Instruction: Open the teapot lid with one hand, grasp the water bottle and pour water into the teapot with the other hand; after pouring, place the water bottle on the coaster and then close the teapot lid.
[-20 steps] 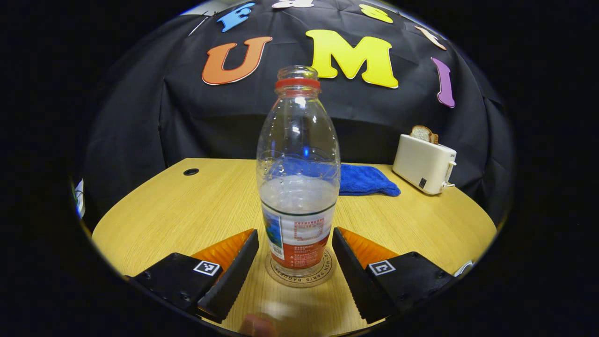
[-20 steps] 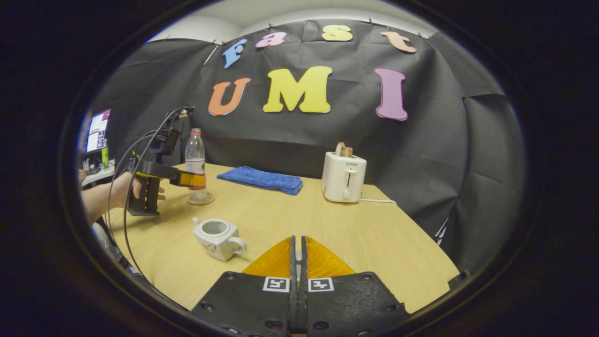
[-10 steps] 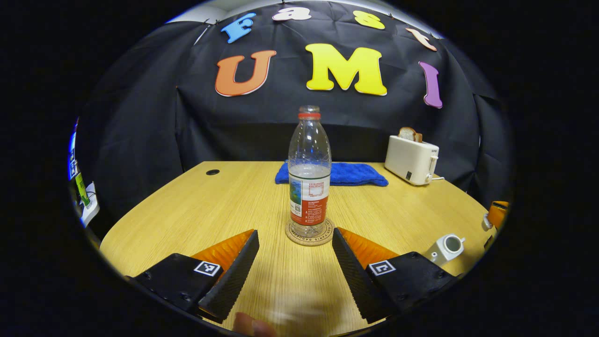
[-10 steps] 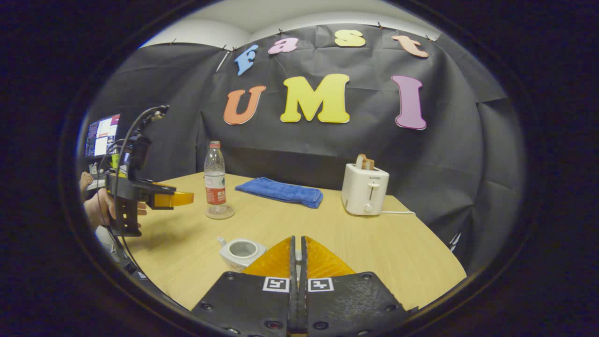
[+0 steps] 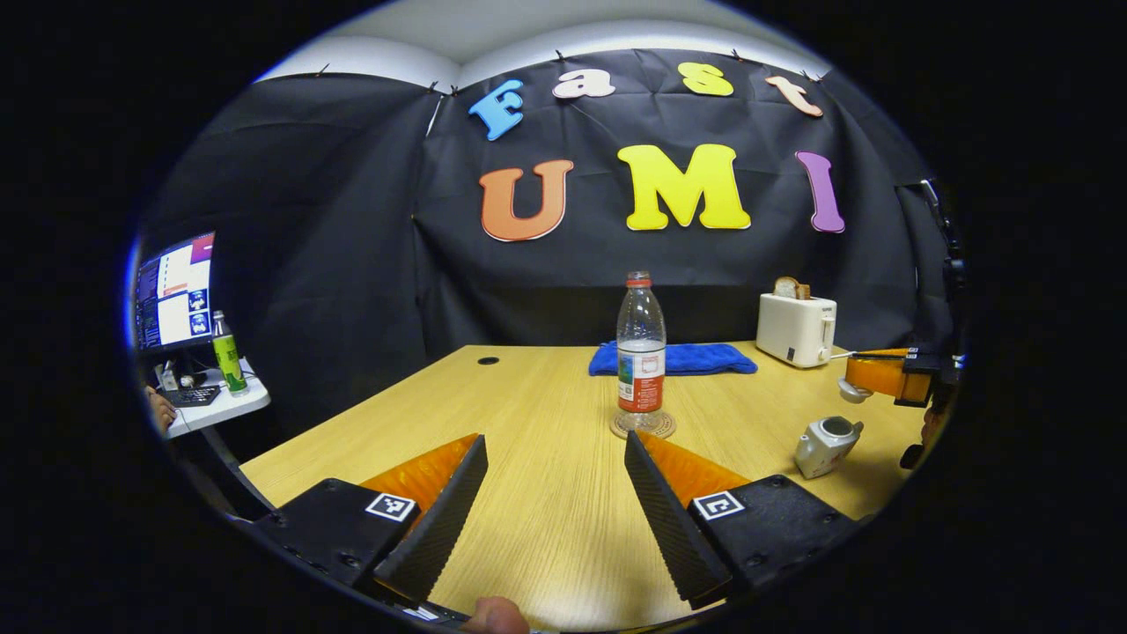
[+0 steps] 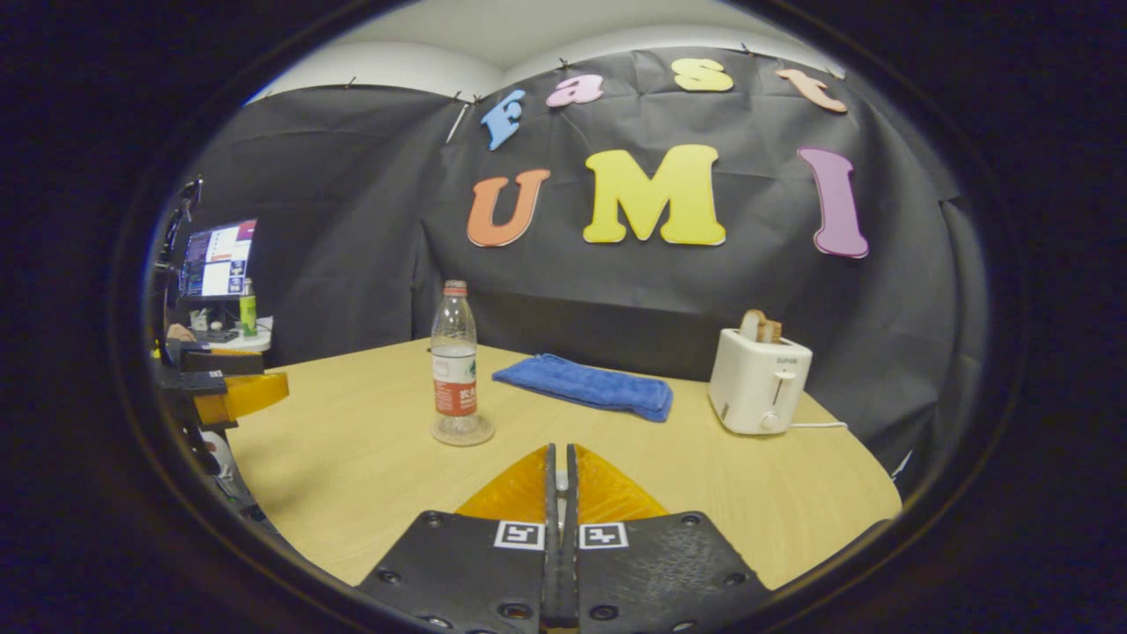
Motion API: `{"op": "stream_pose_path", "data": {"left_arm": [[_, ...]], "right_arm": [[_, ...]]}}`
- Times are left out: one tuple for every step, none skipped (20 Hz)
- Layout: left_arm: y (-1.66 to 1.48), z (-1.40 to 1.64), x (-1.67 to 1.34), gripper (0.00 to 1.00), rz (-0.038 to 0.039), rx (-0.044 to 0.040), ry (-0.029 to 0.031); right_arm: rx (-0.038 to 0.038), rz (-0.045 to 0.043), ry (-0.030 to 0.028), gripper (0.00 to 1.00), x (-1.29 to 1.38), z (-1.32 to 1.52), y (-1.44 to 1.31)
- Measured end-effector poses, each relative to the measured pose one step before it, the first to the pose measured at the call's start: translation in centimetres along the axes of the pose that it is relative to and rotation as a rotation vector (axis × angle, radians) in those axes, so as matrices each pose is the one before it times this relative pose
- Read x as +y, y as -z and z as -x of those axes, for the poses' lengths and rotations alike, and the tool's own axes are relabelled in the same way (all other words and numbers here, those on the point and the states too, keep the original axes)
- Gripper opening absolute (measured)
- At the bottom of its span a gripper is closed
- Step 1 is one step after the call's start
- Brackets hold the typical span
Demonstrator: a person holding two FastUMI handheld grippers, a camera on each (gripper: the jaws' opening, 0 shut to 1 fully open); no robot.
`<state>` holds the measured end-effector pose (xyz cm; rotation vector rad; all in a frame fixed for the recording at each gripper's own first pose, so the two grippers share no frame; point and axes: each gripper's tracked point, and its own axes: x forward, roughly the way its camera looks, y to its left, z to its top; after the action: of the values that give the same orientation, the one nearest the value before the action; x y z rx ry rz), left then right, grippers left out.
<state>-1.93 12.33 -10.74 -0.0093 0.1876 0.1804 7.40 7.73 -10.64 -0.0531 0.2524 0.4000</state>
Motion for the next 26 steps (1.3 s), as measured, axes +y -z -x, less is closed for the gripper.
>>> {"op": "stream_pose_path", "data": {"left_arm": [[0.399, 0.386, 0.378, 0.98, -0.00443, 0.00286, -0.01010], [0.398, 0.322, 0.227, 0.98, -0.00572, 0.00499, -0.00727], [0.199, 0.284, 0.239, 0.98, -0.00733, 0.00298, -0.00714], [0.141, 0.088, 0.225, 0.99, -0.00624, 0.00104, -0.00674], [-0.109, 0.101, 0.100, 0.98, -0.00078, -0.00134, -0.00569], [0.104, -0.035, -0.130, 0.99, 0.00187, 0.00021, -0.00207], [-0.039, 0.059, -0.062, 0.98, 0.00365, 0.00003, 0.00185], [-0.232, 0.085, -0.006, 0.98, 0.00268, -0.00078, 0.00150], [-0.122, -0.056, -0.211, 0.98, 0.00187, -0.00156, 0.00183], [-0.068, -0.008, -0.070, 0.98, 0.00072, -0.00206, 0.00185], [-0.135, -0.019, -0.083, 0.99, 0.00118, -0.00266, 0.00161], [-0.153, 0.081, -0.208, 0.98, 0.00076, -0.00214, 0.00262], [-0.153, 0.033, -0.078, 0.98, 0.00167, -0.00394, 0.00238], [-0.153, 0.119, -0.264, 0.98, 0.00147, -0.00325, 0.00278], [-0.197, 0.058, -0.188, 0.98, 0.00075, -0.00336, 0.00215], [-0.258, 0.042, -0.072, 0.98, 0.00138, -0.00275, 0.00300], [-0.146, -0.001, -0.208, 0.98, 0.00217, -0.00236, 0.00354], [-0.193, -0.048, -0.245, 0.98, 0.00197, -0.00260, 0.00378], [-0.227, -0.035, -0.312, 0.98, 0.00121, -0.00374, 0.00341], [-0.279, 0.072, -0.212, 0.98, 0.00048, -0.00406, 0.00411], [-0.218, -0.050, -0.392, 0.98, 0.00218, -0.00206, 0.00703], [-0.430, 0.051, -0.263, 0.98, 0.00927, -0.00726, 0.00205], [-0.555, -0.069, -0.453, 0.98, 0.01442, -0.00580, 0.00893], [-0.517, 0.039, -0.839, 0.98, 0.01246, -0.00291, 0.01783], [-0.607, -0.008, -0.651, 0.98, 0.00860, -0.00976, 0.00846], [-0.580, -0.158, -0.523, 0.98, 0.00203, -0.00974, 0.00490]], "right_arm": [[0.01026, 0.00319, -0.00778, 0.00, 0.429, -0.334, 0.505], [0.01049, 0.00128, -0.00708, 0.00, 0.390, -0.212, 0.461], [0.00862, -0.00029, -0.00632, 0.00, 0.291, -0.078, 0.521], [0.00517, 0.00017, -0.00195, 0.00, 0.204, -0.072, 0.286], [0.00165, 0.00305, 0.00289, 0.00, 0.011, 0.079, 0.161], [-0.00114, 0.00229, 0.00443, 0.00, -0.094, 0.136, 0.091], [-0.00221, -0.00220, 0.00217, 0.00, 0.054, 0.101, 0.107], [-0.00156, -0.00123, -0.00224, 0.00, 0.066, 0.140, 0.053], [-0.00048, 0.00323, -0.00082, 0.00, 0.125, 0.054, 0.139], [0.00124, 0.00782, 0.00218, 0.00, 0.062, 0.021, 0.111], [-0.00246, 0.00797, 0.00475, 0.00, -0.003, 0.002, 0.159], [-0.00459, 0.00597, 0.00173, 0.00, -0.034, 0.040, 0.021], [-0.00401, 0.00271, -0.00029, 0.00, 0.076, 0.080, 0.056], [0.00014, -0.00081, -0.00324, 0.00, 0.101, -0.074, 0.144], [0.00003, 0.00085, 0.00174, 0.00, 0.053, -0.050, 0.190], [-0.00128, 0.00241, 0.00253, 0.00, -0.035, -0.027, 0.107], [-0.00574, -0.00138, -0.00067, 0.00, -0.014, 0.048, -0.142], [0.00066, -0.00085, 0.00329, 0.00, -0.079, -0.018, 0.072], [0.00056, -0.00148, 0.00229, 0.00, 0.031, -0.004, 0.092], [-0.00720, 0.00204, 0.01428, 0.04, -0.265, 0.219, -0.327], [-0.00256, 0.00586, 0.01074, 0.06, -0.126, 0.133, -0.072], [-0.00979, 0.00343, 0.00528, 0.07, -0.027, 0.058, -0.421], [-0.00968, -0.00052, 0.00129, 0.10, 0.089, 0.347, -0.408], [-0.01708, -0.00821, 0.00151, 0.20, -0.125, 0.425, -0.745], [-0.02161, -0.00936, 0.00580, 0.24, -0.365, 0.512, -0.794], [-0.01971, -0.00580, 0.01939, 0.39, -0.583, 0.539, -0.881]]}}
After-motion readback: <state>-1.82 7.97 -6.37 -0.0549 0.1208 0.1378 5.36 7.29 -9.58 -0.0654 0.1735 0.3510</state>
